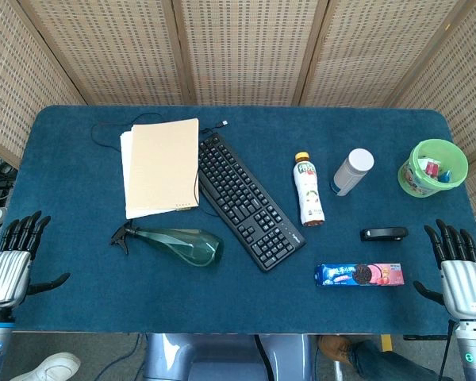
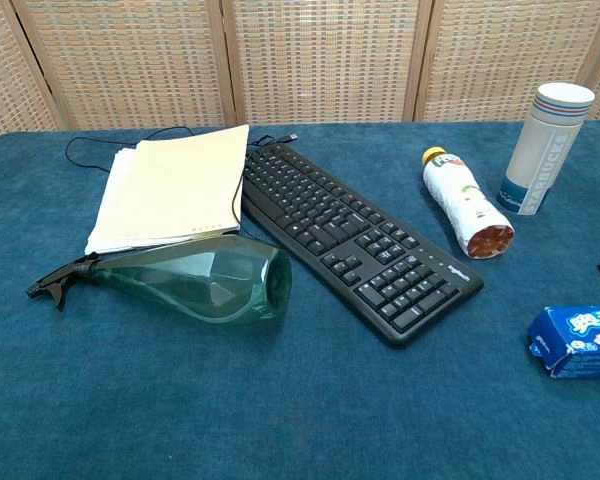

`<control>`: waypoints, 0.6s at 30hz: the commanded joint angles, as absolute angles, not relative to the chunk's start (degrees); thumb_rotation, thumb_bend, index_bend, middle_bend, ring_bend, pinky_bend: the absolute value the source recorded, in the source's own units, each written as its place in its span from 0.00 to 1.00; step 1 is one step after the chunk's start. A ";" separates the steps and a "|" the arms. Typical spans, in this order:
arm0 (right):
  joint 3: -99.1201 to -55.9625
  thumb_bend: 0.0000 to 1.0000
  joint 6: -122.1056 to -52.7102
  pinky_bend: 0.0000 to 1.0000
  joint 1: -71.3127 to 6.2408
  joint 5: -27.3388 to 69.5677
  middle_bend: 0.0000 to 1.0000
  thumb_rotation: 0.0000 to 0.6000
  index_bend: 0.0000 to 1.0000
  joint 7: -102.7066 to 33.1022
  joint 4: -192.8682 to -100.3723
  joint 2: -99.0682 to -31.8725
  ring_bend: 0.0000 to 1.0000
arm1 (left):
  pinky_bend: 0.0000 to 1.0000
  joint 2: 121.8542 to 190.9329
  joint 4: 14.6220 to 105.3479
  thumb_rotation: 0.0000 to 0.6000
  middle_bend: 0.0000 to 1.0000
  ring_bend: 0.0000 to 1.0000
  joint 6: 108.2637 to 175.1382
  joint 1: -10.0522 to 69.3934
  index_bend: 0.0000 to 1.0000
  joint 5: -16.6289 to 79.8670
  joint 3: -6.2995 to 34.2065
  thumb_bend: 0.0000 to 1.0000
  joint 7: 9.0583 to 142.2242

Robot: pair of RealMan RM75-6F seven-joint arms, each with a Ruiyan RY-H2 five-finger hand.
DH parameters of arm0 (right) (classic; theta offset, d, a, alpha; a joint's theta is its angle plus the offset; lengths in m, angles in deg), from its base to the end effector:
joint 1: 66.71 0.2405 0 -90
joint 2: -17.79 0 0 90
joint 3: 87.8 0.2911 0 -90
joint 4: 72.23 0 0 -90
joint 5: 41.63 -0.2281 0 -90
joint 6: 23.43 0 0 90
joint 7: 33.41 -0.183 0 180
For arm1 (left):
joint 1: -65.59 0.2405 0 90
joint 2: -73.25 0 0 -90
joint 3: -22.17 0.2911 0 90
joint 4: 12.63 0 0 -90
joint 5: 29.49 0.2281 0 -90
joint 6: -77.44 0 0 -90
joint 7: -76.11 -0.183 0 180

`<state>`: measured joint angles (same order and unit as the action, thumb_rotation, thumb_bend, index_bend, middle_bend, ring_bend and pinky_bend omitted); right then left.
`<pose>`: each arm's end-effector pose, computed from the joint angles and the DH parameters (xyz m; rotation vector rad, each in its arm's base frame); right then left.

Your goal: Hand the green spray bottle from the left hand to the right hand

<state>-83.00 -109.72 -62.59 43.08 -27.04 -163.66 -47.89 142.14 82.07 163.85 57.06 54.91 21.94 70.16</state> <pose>-0.3521 -0.2272 0.1605 1.3580 -0.8073 0.8451 -0.3250 0.2335 0.1213 -1.4153 -0.9104 -0.9374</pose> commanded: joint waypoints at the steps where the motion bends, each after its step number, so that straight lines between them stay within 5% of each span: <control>1: -82.99 0.00 -109.52 0.00 -62.56 42.97 0.00 1.00 0.00 -27.33 -163.77 -47.70 0.00 | 0.00 142.41 81.72 1.00 0.00 0.00 163.24 56.73 0.00 55.08 21.69 0.00 69.99; 10: -82.92 0.00 -109.20 0.00 -62.46 42.87 0.00 1.00 0.00 -27.84 -163.99 -47.28 0.00 | 0.00 147.91 71.47 1.00 0.00 0.00 152.49 47.48 0.00 58.77 19.29 0.00 71.82; 15: -82.72 0.00 -108.29 0.00 -62.22 41.72 0.00 1.00 0.00 -26.88 -163.66 -47.56 0.00 | 0.15 155.06 59.67 1.00 0.00 0.11 149.19 41.19 0.00 64.76 19.28 0.00 77.73; 18: -82.57 0.00 -107.98 0.00 -62.13 41.20 0.00 1.00 0.00 -26.74 -163.42 -47.72 0.00 | 0.22 158.13 55.60 1.00 0.06 0.19 147.96 39.36 0.09 65.52 19.27 0.00 78.26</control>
<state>-82.61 -108.04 -62.16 41.26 -26.77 -163.47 -47.68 154.16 60.26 150.33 42.61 63.10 19.44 76.33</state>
